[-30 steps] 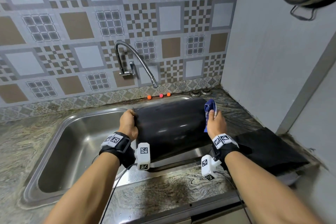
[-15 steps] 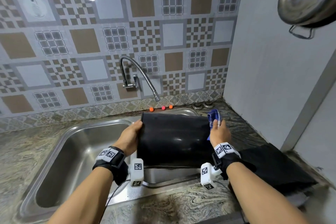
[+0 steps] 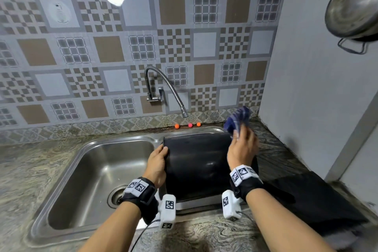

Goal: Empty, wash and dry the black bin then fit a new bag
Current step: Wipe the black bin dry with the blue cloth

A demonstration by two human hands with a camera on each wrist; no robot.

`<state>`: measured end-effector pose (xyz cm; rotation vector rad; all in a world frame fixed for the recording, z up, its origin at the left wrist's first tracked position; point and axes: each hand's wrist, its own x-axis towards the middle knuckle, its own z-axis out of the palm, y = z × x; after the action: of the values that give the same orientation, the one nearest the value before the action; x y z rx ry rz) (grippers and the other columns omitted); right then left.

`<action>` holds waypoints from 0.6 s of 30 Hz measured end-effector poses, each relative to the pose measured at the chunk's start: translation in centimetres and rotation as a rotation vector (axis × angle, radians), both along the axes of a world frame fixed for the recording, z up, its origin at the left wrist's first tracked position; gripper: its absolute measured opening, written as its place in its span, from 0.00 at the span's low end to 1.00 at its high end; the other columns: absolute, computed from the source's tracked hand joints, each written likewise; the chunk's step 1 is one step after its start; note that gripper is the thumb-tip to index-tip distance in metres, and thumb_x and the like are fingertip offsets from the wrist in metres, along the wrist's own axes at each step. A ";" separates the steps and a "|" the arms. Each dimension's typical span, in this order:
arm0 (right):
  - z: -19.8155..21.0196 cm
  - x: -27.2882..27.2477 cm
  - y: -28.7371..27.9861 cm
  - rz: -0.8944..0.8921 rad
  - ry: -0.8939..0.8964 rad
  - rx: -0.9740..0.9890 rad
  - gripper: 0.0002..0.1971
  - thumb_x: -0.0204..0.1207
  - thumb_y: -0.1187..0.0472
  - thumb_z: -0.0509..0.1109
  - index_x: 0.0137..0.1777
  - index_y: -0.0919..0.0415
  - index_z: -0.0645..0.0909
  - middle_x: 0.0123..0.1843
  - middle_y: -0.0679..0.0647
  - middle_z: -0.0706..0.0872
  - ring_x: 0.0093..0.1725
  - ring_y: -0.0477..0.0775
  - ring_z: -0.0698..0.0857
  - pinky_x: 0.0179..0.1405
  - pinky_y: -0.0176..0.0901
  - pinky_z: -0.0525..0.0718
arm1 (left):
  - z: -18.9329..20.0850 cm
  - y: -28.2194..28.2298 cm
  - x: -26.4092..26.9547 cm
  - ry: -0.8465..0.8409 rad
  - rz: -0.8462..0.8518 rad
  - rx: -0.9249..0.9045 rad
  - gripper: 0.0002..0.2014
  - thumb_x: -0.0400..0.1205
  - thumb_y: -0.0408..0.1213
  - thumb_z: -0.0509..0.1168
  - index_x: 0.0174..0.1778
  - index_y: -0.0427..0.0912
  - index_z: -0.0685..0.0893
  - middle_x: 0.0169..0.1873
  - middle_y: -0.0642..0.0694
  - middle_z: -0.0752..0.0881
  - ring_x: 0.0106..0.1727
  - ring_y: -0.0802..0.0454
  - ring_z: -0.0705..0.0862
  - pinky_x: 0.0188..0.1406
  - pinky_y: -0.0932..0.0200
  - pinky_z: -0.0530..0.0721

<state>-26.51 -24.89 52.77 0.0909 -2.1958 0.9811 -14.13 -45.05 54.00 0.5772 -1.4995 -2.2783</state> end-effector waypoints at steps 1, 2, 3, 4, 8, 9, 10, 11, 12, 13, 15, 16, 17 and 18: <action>0.3 0.7 -0.7 0.062 0.088 0.063 0.21 0.81 0.59 0.63 0.73 0.57 0.76 0.68 0.61 0.81 0.65 0.67 0.78 0.64 0.64 0.76 | 0.1 0.1 -0.3 -0.004 0.012 0.017 0.13 0.89 0.27 0.54 0.48 0.39 0.84 0.33 0.47 0.92 0.32 0.58 0.90 0.29 0.64 0.87; 0.4 1.7 -1.4 0.131 0.161 0.138 0.22 0.80 0.59 0.63 0.74 0.56 0.76 0.69 0.58 0.81 0.65 0.65 0.77 0.65 0.63 0.76 | 0.2 0.3 -0.6 0.003 0.027 0.038 0.12 0.89 0.27 0.54 0.48 0.39 0.83 0.33 0.46 0.91 0.31 0.57 0.89 0.30 0.64 0.87; 0.3 2.9 -2.2 0.207 0.218 0.227 0.23 0.79 0.58 0.61 0.75 0.54 0.75 0.69 0.56 0.81 0.65 0.64 0.77 0.65 0.61 0.76 | 0.4 0.3 -0.9 0.004 0.052 0.053 0.12 0.89 0.27 0.55 0.46 0.38 0.83 0.33 0.44 0.90 0.30 0.57 0.89 0.30 0.63 0.88; -0.2 4.3 -2.9 0.297 0.257 0.327 0.25 0.77 0.57 0.61 0.76 0.51 0.74 0.70 0.55 0.80 0.65 0.63 0.77 0.65 0.60 0.76 | 0.6 0.3 -1.2 0.010 0.074 0.063 0.11 0.88 0.27 0.55 0.45 0.38 0.82 0.33 0.43 0.89 0.28 0.57 0.88 0.29 0.63 0.87; -3.0 8.7 -4.6 0.587 0.164 0.685 0.30 0.78 0.44 0.60 0.80 0.36 0.62 0.81 0.50 0.66 0.77 0.64 0.68 0.77 0.66 0.63 | 1.8 0.1 -1.4 0.018 0.070 0.062 0.07 0.86 0.26 0.58 0.49 0.33 0.82 0.31 0.41 0.90 0.28 0.48 0.89 0.27 0.55 0.88; -3.1 9.0 -4.8 0.595 0.127 0.697 0.29 0.78 0.41 0.60 0.80 0.34 0.61 0.84 0.51 0.62 0.81 0.65 0.62 0.79 0.69 0.55 | 2.0 0.0 -1.2 0.013 0.065 0.064 0.07 0.86 0.26 0.59 0.49 0.32 0.83 0.33 0.39 0.90 0.30 0.46 0.89 0.30 0.53 0.89; -3.0 8.9 -4.9 0.597 0.102 0.693 0.29 0.77 0.40 0.59 0.80 0.32 0.61 0.86 0.51 0.57 0.84 0.66 0.55 0.80 0.71 0.48 | 1.9 -0.2 -1.2 0.010 0.062 0.067 0.07 0.86 0.27 0.59 0.51 0.31 0.83 0.37 0.36 0.89 0.32 0.44 0.89 0.33 0.51 0.90; -2.7 8.7 -5.0 0.599 0.081 0.699 0.29 0.77 0.39 0.58 0.79 0.31 0.60 0.87 0.51 0.53 0.86 0.65 0.49 0.81 0.72 0.44 | 1.9 -0.2 -1.2 0.003 0.059 0.069 0.08 0.86 0.28 0.59 0.54 0.30 0.82 0.42 0.34 0.88 0.35 0.42 0.88 0.36 0.49 0.90; -2.4 8.4 -5.0 0.603 0.069 0.721 0.29 0.78 0.37 0.57 0.79 0.30 0.59 0.88 0.50 0.49 0.86 0.64 0.46 0.81 0.72 0.43 | 1.7 -0.3 -1.3 -0.004 0.054 0.071 0.09 0.86 0.28 0.59 0.57 0.30 0.82 0.44 0.32 0.87 0.37 0.41 0.88 0.39 0.48 0.89; -2.3 8.0 -4.9 0.602 0.067 0.750 0.29 0.79 0.36 0.55 0.80 0.30 0.57 0.88 0.49 0.49 0.86 0.64 0.45 0.81 0.72 0.44 | 1.6 -0.3 -1.3 -0.018 0.053 0.063 0.10 0.87 0.29 0.58 0.58 0.29 0.82 0.45 0.32 0.87 0.38 0.40 0.88 0.42 0.47 0.89; -2.6 7.2 -4.4 0.564 0.050 0.778 0.29 0.81 0.33 0.49 0.82 0.31 0.54 0.87 0.47 0.53 0.86 0.65 0.49 0.81 0.71 0.48 | 1.6 -0.3 -1.4 -0.026 0.057 0.054 0.10 0.89 0.30 0.56 0.56 0.31 0.82 0.45 0.34 0.87 0.38 0.43 0.87 0.47 0.47 0.87; -2.8 6.8 -3.9 0.525 0.022 0.758 0.29 0.81 0.33 0.47 0.82 0.32 0.54 0.87 0.48 0.55 0.86 0.65 0.51 0.81 0.69 0.49 | 1.6 -0.4 -1.5 -0.026 0.070 0.058 0.10 0.89 0.31 0.55 0.56 0.32 0.82 0.44 0.36 0.87 0.39 0.44 0.87 0.51 0.46 0.86; -3.0 6.3 -3.4 0.471 -0.012 0.721 0.29 0.81 0.32 0.45 0.82 0.33 0.55 0.86 0.48 0.57 0.86 0.65 0.53 0.81 0.69 0.50 | 1.4 -0.5 -1.5 -0.031 0.090 0.055 0.10 0.89 0.31 0.56 0.57 0.33 0.82 0.44 0.37 0.87 0.40 0.45 0.86 0.55 0.46 0.84; -3.2 5.7 -2.7 0.402 -0.047 0.679 0.29 0.81 0.32 0.44 0.83 0.34 0.55 0.86 0.48 0.58 0.85 0.66 0.54 0.81 0.68 0.51 | 1.1 -0.9 -1.5 -0.042 0.109 0.042 0.10 0.89 0.31 0.56 0.60 0.32 0.81 0.46 0.38 0.87 0.43 0.45 0.86 0.58 0.46 0.83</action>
<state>-20.78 -27.62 49.57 0.8522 -2.5170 0.3882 -15.65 -45.92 55.06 0.7046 -1.4065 -2.2323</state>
